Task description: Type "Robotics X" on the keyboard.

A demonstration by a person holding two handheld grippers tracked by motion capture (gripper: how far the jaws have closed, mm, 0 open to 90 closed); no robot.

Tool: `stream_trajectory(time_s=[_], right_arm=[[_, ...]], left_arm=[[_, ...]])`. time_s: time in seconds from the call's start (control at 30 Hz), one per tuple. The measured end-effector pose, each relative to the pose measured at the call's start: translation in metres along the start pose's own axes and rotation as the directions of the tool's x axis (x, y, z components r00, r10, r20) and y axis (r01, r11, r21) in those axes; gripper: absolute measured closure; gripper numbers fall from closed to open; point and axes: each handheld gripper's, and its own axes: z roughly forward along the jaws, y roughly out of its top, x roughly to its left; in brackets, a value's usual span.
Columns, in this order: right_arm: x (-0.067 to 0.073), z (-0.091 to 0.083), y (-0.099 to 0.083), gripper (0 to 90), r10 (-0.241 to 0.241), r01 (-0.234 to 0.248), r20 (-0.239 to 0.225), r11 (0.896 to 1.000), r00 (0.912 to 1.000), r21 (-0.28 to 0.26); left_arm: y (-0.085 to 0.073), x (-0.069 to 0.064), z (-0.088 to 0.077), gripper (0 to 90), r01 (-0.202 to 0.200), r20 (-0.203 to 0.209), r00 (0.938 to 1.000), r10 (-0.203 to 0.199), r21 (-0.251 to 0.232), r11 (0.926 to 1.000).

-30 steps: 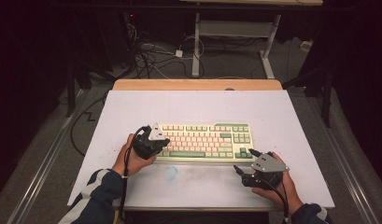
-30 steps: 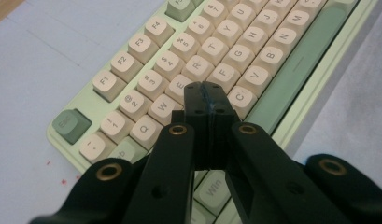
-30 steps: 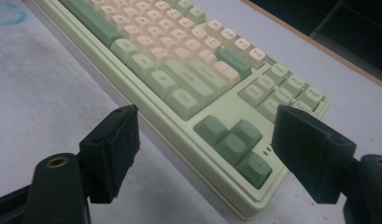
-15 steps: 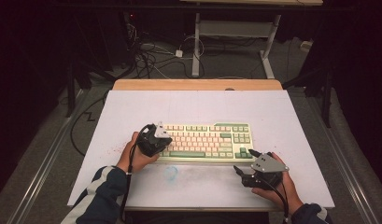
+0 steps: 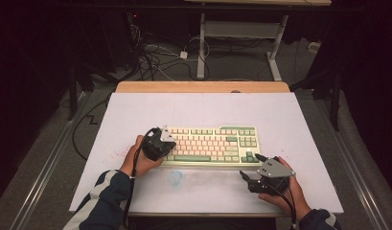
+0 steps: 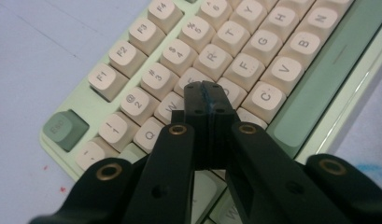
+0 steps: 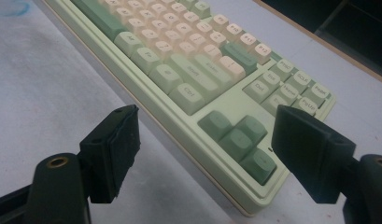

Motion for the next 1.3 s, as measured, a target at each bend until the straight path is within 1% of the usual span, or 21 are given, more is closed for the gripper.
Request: stream_trajectory(time_s=[0.1, 0.13, 0.3, 0.43, 0.5, 0.57, 0.6, 0.67, 0.7, 0.73, 0.8, 0.87, 0.9, 1.0, 1.07, 1.1, 1.17, 1.2, 1.23, 1.27, 1.3], right_arm=[[-0.001, -0.001, 0.0, 24.1, 0.003, -0.003, 0.001, 1.0, 1.0, -0.004], [-0.001, -0.001, 0.0, 24.1, 0.005, -0.005, 0.0, 1.0, 1.0, -0.005], [-0.001, -0.001, 0.0, 24.1, 0.006, -0.006, 0.003, 1.0, 1.0, -0.004], [0.0, -0.001, 0.0, 24.1, 0.002, -0.002, 0.0, 1.0, 1.0, -0.004], [0.0, -0.001, 0.0, 24.1, 0.003, -0.003, -0.002, 1.0, 1.0, -0.005], [-0.001, -0.002, 0.0, 24.1, 0.005, -0.005, -0.005, 1.0, 1.0, -0.009], [-0.001, -0.002, 0.0, 24.1, 0.005, -0.005, -0.007, 1.0, 1.0, -0.011], [-0.001, -0.003, 0.0, 24.0, 0.005, -0.005, -0.006, 1.0, 1.0, -0.011], [-0.001, -0.003, 0.0, 24.0, 0.005, -0.005, -0.006, 1.0, 1.0, -0.011], [-0.001, -0.003, 0.0, 24.0, 0.005, -0.005, -0.005, 1.0, 1.0, -0.01], [-0.001, -0.003, 0.0, 24.0, 0.004, -0.004, -0.004, 1.0, 1.0, -0.012], [-0.001, -0.003, 0.0, 24.0, 0.006, -0.007, -0.003, 1.0, 1.0, -0.013], [-0.001, -0.003, 0.0, 24.0, 0.007, -0.007, -0.003, 1.0, 1.0, -0.013], [-0.001, -0.003, 0.0, 24.0, 0.006, -0.006, -0.004, 1.0, 1.0, -0.011], [-0.001, -0.004, 0.0, 24.0, 0.009, -0.009, -0.002, 1.0, 1.0, -0.011], [-0.002, -0.004, 0.0, 24.0, 0.007, -0.007, -0.003, 1.0, 1.0, -0.014], [-0.002, -0.005, 0.0, 24.0, 0.01, -0.01, 0.001, 1.0, 0.9999, -0.014], [-0.002, -0.005, 0.0, 24.0, 0.01, -0.01, 0.002, 1.0, 1.0, -0.015], [-0.002, -0.005, 0.0, 24.0, 0.013, -0.013, 0.002, 1.0, 0.9999, -0.015], [-0.002, -0.005, 0.0, 24.0, 0.012, -0.011, 0.004, 1.0, 0.9999, -0.015], [-0.002, -0.005, 0.0, 24.0, 0.011, -0.011, 0.003, 1.0, 0.9999, -0.016]], left_arm=[[0.001, 0.001, -0.002, 87.4, -0.005, -0.006, 1.0, 0.005, -0.015, 0.9999], [0.001, 0.002, -0.003, 87.4, 0.001, -0.004, 1.0, -0.001, -0.021, 0.9998], [0.005, 0.001, -0.01, 84.8, 0.005, 0.001, 1.0, -0.005, -0.071, 0.9975], [0.005, 0.0, -0.013, 82.4, -0.007, 0.004, 1.0, 0.007, -0.078, 0.997], [0.005, 0.001, -0.016, 80.4, -0.012, -0.002, 0.9999, 0.011, -0.094, 0.9955], [0.005, 0.002, -0.02, 78.0, -0.004, 0.004, 1.0, 0.005, -0.126, 0.992], [0.005, 0.004, -0.021, 77.6, -0.006, 0.003, 1.0, 0.006, -0.131, 0.9914], [0.003, 0.006, -0.024, 74.1, -0.011, -0.002, 0.9999, 0.011, -0.148, 0.989], [0.003, 0.007, -0.026, 72.6, -0.008, -0.001, 1.0, 0.008, -0.156, 0.9878], [0.003, 0.008, -0.027, 72.5, -0.001, 0.006, 1.0, 0.002, -0.153, 0.9882], [0.001, 0.008, -0.03, 70.0, -0.007, 0.006, 0.9999, 0.009, -0.167, 0.9859], [0.0, 0.009, -0.033, 63.3, -0.005, 0.01, 0.9999, 0.006, -0.172, 0.9852], [-0.001, 0.009, -0.034, 60.6, -0.01, 0.004, 0.9999, 0.011, -0.177, 0.9841], [-0.004, 0.01, -0.039, 55.9, -0.013, 0.007, 0.9999, 0.015, -0.183, 0.9831], [-0.005, 0.01, -0.041, 49.9, -0.029, -0.015, 0.9995, 0.027, -0.194, 0.9805], [-0.006, 0.01, -0.042, 47.0, -0.025, -0.013, 0.9997, 0.023, -0.197, 0.9801], [-0.008, 0.01, -0.044, 38.4, -0.026, -0.028, 0.9994, 0.02, -0.212, 0.9768], [-0.008, 0.01, -0.045, 35.2, -0.025, -0.029, 0.9994, 0.019, -0.214, 0.9766], [-0.009, 0.01, -0.046, 31.5, -0.023, -0.032, 0.9994, 0.016, -0.223, 0.9745], [-0.01, 0.01, -0.047, 28.9, -0.021, -0.033, 0.9994, 0.014, -0.234, 0.9721], [-0.011, 0.01, -0.048, 26.9, -0.023, -0.037, 0.9992, 0.015, -0.235, 0.9717]])
